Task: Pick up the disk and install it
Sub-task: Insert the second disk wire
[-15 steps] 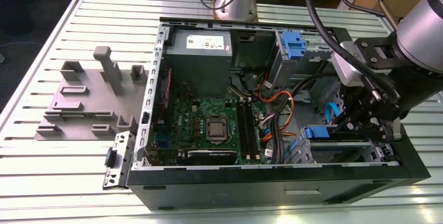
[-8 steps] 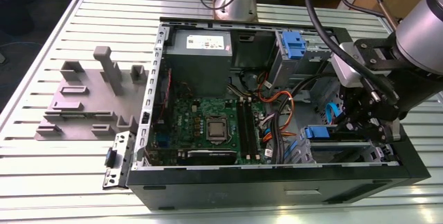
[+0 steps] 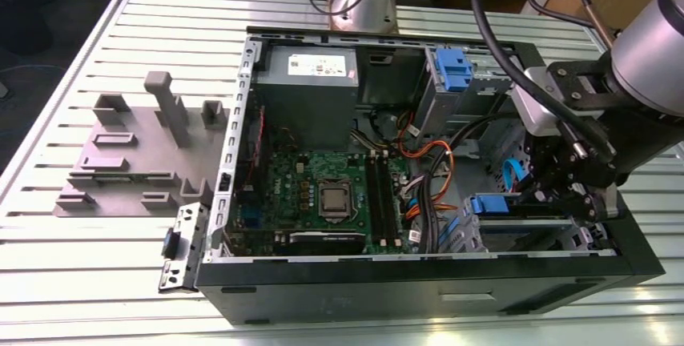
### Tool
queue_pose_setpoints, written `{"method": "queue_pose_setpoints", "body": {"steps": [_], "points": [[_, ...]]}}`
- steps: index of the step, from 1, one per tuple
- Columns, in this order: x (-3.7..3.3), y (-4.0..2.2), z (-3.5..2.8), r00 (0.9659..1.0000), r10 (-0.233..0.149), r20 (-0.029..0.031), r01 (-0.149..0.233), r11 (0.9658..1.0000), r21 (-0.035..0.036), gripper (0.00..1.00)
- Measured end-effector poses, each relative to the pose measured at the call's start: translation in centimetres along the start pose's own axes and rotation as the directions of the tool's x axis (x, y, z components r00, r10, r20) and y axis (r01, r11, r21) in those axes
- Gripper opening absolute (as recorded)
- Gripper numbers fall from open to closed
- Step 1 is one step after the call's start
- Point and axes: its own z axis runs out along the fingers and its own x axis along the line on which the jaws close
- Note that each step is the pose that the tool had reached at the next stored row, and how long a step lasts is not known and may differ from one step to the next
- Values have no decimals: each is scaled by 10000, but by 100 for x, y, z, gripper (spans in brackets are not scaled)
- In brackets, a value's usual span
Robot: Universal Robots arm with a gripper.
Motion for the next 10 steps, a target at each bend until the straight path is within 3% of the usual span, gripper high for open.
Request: {"method": "queue_pose_setpoints", "body": {"steps": [10], "points": [[5, -4, 24, 10000, -1, -1, 1, 10000, -1, 16]]}}
